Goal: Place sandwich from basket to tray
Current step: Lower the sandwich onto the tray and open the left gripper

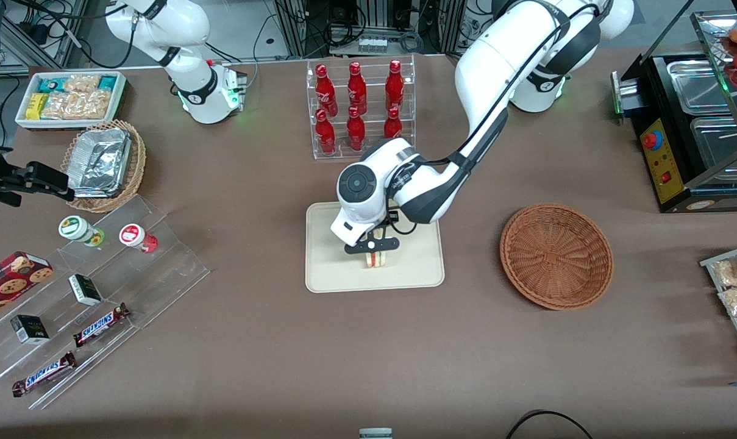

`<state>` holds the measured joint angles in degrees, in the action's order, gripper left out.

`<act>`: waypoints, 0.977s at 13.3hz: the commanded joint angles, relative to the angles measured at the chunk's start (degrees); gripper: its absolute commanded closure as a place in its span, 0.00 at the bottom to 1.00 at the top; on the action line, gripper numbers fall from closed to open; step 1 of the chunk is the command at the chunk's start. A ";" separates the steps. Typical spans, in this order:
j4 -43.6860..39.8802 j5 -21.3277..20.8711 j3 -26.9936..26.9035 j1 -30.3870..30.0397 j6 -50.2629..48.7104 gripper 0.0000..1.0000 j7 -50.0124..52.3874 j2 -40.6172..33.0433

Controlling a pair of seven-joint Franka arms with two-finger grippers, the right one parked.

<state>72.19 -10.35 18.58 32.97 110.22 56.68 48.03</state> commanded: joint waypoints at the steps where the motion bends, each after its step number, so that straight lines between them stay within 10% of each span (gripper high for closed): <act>1: -3.28 -1.34 -0.73 1.49 -1.41 1.00 2.46 2.15; 6: -3.37 -1.34 -0.73 1.75 -1.24 1.00 1.85 2.68; 9: -2.85 -1.34 -0.82 1.66 0.60 0.22 1.41 2.86; 11: -2.76 -1.34 -0.74 1.66 0.61 0.00 1.32 2.86; 13: -2.84 -1.25 -0.73 1.31 0.52 0.00 1.32 2.42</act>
<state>71.40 -10.69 18.54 33.53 110.85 57.60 49.81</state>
